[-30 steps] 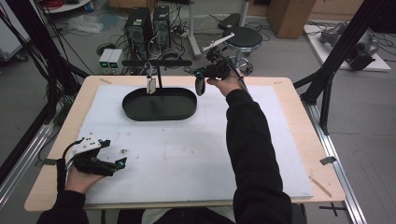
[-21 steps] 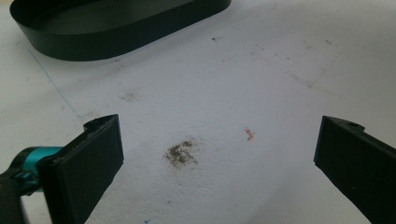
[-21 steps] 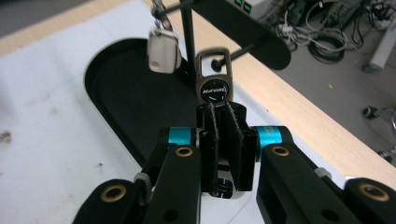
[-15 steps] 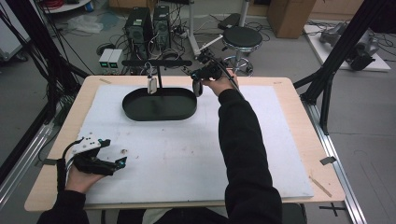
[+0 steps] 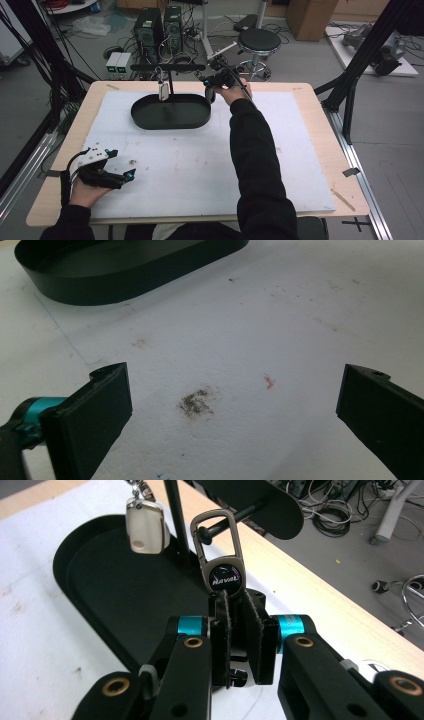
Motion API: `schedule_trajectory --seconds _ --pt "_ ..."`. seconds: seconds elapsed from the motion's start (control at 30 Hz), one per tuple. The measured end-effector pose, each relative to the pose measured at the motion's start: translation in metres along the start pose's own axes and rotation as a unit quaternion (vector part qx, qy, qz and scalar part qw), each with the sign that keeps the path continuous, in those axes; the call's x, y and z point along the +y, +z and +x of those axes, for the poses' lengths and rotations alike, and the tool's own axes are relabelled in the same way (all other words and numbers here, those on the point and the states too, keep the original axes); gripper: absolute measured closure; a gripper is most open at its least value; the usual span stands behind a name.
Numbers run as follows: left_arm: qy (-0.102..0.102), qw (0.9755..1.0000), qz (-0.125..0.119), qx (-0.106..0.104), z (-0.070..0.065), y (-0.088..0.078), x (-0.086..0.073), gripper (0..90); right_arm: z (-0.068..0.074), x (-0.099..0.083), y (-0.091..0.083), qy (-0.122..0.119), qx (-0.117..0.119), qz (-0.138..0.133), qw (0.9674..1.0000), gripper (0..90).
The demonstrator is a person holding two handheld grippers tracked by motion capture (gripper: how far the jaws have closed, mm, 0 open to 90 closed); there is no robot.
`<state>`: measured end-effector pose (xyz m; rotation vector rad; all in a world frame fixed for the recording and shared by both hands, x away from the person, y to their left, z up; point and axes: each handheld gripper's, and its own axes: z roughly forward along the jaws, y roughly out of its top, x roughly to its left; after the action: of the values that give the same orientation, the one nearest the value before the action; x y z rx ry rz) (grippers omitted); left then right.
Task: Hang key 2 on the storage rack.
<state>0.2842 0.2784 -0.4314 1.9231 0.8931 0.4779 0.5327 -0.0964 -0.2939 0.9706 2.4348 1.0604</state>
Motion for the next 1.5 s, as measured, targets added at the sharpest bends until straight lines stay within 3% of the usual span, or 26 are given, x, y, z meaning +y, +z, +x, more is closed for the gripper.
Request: schedule_trajectory --seconds 0.4,0.53,0.77,0.83,0.9,0.97,1.03,1.2,1.27,1.3,1.4,1.5 --pt "0.0 1.0 -0.001 -0.002 0.001 -0.001 0.0 1.8 -0.003 -0.001 0.018 0.026 -0.028 -0.029 0.9989 81.6" --pt "0.001 1.0 -0.002 -0.002 0.001 -0.001 0.0 1.8 -0.007 -0.003 0.02 0.035 -0.011 -0.032 0.9988 78.8" --pt "0.001 1.0 -0.002 -0.001 0.0 -0.001 0.0 1.8 -0.015 -0.013 0.016 0.063 -0.005 -0.006 0.998 38.1" --pt "0.003 1.0 -0.001 0.0 0.0 -0.002 0.0 1.8 -0.018 -0.015 0.015 0.088 0.011 -0.003 0.9961 19.3" --pt "0.004 1.0 -0.001 0.001 0.0 -0.002 0.0 1.8 -0.018 -0.017 0.013 0.098 0.021 0.004 0.995 11.2" --pt "0.004 1.0 -0.001 0.001 -0.001 -0.002 0.0 1.8 -0.018 -0.02 0.012 0.092 0.026 0.011 0.9953 10.3" --pt "0.005 1.0 0.0 0.001 -0.001 -0.002 0.0 1.8 -0.018 -0.025 0.009 0.086 0.025 0.004 0.996 1.9" --pt "0.006 1.0 0.001 0.001 -0.001 -0.002 0.0 1.8 -0.019 -0.038 0.002 0.085 0.019 0.002 0.9962 1.3" --pt "0.005 1.0 0.0 0.002 -0.001 -0.002 0.0 1.8 -0.02 -0.044 -0.002 0.087 0.01 -0.011 0.9961 0.7" --pt "0.005 1.0 0.001 0.002 -0.001 -0.002 0.0 1.8 -0.02 -0.047 -0.004 0.088 -0.005 -0.011 0.996 0.7" --pt "0.002 1.0 -0.001 0.0 -0.002 -0.002 0.0 1.8 -0.02 -0.056 -0.008 0.076 -0.017 -0.006 0.9969 0.7" --pt "-0.001 1.0 -0.005 -0.002 -0.002 -0.003 0.0 1.8 -0.021 -0.066 -0.014 0.088 -0.002 -0.014 0.996 0.7"
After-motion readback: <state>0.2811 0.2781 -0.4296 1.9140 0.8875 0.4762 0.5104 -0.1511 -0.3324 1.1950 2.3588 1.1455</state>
